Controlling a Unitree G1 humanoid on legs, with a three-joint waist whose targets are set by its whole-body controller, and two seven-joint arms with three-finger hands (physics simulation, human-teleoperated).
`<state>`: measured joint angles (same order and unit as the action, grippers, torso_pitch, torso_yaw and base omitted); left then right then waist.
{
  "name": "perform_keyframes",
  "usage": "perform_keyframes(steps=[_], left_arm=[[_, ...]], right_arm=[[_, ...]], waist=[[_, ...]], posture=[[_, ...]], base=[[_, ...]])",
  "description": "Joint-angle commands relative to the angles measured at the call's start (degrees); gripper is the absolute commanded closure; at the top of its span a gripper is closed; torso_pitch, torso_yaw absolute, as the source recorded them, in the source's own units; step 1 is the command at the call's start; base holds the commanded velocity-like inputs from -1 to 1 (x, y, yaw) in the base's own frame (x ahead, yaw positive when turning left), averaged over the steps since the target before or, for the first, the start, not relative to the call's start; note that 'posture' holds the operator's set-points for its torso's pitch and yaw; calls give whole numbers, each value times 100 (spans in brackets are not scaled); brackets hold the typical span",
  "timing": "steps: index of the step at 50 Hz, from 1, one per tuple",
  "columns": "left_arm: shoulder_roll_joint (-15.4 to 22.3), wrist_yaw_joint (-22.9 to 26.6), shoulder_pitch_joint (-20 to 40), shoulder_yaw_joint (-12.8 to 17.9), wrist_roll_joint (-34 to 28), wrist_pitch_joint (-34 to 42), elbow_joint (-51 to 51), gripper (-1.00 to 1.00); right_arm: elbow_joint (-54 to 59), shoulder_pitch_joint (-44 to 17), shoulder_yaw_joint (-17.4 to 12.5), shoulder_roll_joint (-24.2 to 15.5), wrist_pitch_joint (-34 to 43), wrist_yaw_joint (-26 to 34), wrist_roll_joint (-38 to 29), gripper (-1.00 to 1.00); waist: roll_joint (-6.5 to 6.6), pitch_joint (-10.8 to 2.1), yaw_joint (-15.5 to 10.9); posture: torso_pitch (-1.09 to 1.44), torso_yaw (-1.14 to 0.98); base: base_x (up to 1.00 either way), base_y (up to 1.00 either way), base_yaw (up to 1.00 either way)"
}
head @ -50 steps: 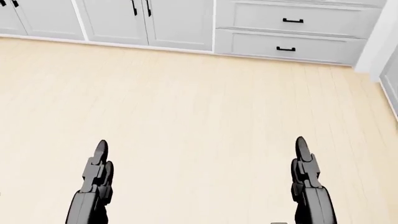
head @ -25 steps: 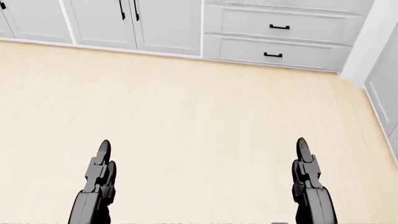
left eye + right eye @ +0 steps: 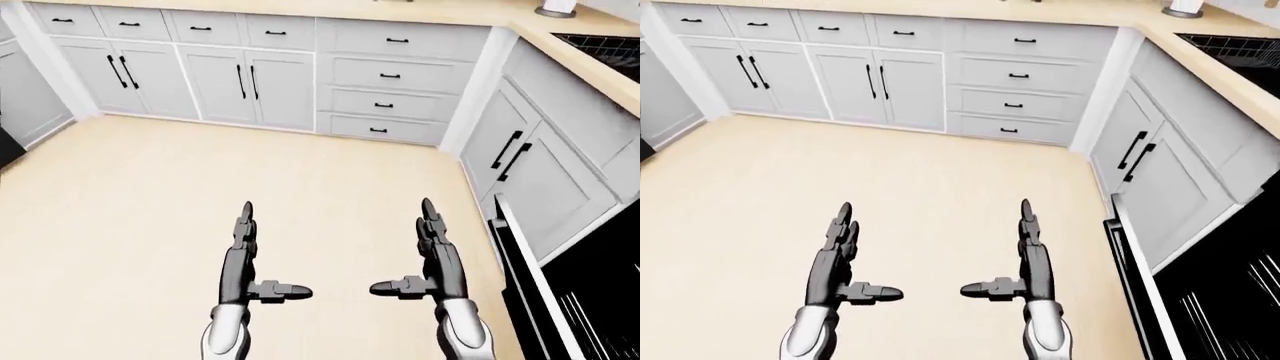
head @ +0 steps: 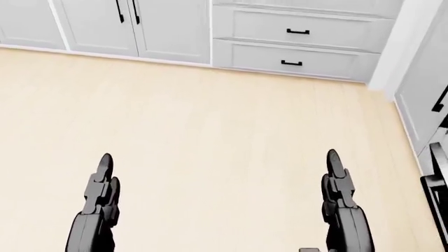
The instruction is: Close the dishwasher door
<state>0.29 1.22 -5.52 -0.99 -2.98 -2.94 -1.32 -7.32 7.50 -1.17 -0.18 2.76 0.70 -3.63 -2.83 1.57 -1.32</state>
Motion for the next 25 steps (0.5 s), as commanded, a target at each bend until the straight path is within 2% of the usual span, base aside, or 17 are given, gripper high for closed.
perform_keyframes(steps=[1, 2, 3, 6, 12, 13, 14, 15, 16, 17, 20, 23, 25], left_arm=[[-36, 21, 82, -65, 5, -153, -153, -100], [-38, 21, 68, -78, -6, -160, -163, -100], [-36, 22, 73, -72, 0, -155, -166, -100], [-33, 24, 82, -62, 6, -155, -154, -100], [-29, 32, 74, -58, 11, -153, -168, -100], [-29, 34, 75, -57, 13, -154, -162, -100], [-29, 34, 72, -56, 12, -156, -165, -100], [-29, 35, 66, -58, 10, -155, -176, -100], [-28, 37, 66, -56, 13, -152, -177, -100], [-27, 38, 67, -50, 17, -149, -181, -100], [-30, 35, 68, -53, 14, -146, -184, -100], [-31, 31, 76, -54, 8, -154, -162, -100], [-30, 35, 71, -51, 16, -140, -185, -100]], right_arm=[[-154, -61, -74, -42, -131, -30, 3, -100], [-172, -52, -73, -40, -123, -32, 2, -100], [-180, -47, -75, -41, -123, -31, 4, -100], [-170, -54, -72, -38, -128, -37, -1, -100], [-224, -34, -67, -36, -99, -39, -5, -100], [-225, -26, -66, -36, -107, -37, -4, -100], [-237, -23, -69, -37, -101, -34, 0, -100], [-237, -24, -67, -35, -99, -38, -4, -100], [-228, -24, -63, -34, -108, -40, -8, -100], [-232, -22, -62, -33, -107, -39, -7, -100], [-227, -21, -68, -36, -112, -38, -3, -100], [-191, -44, -67, -36, -116, -38, -3, -100], [-179, -47, -68, -37, -124, -37, -2, -100]], waist=[[-232, -147, 50], [-56, -138, 80], [-12, -63, 94], [137, -52, 110], [516, 78, 57], [618, 67, 53], [774, 12, 42], [637, 15, -5], [612, 24, -16], [652, 24, 4], [609, -57, 2], [418, -14, -9], [207, -19, -8]], posture=[[0, 0], [0, 0], [0, 0], [0, 0], [0, 0], [0, 0], [0, 0], [0, 0], [0, 0], [0, 0], [0, 0], [0, 0], [0, 0]], base=[[0, -38, 0], [0, -37, 0], [0, -36, 0], [0, -36, 0], [0, -36, 0], [0, -37, 0], [0, -36, 0], [0, -36, 0], [0, -36, 0], [0, -36, 0], [0, -37, 0], [0, -37, 0], [0, -36, 0]])
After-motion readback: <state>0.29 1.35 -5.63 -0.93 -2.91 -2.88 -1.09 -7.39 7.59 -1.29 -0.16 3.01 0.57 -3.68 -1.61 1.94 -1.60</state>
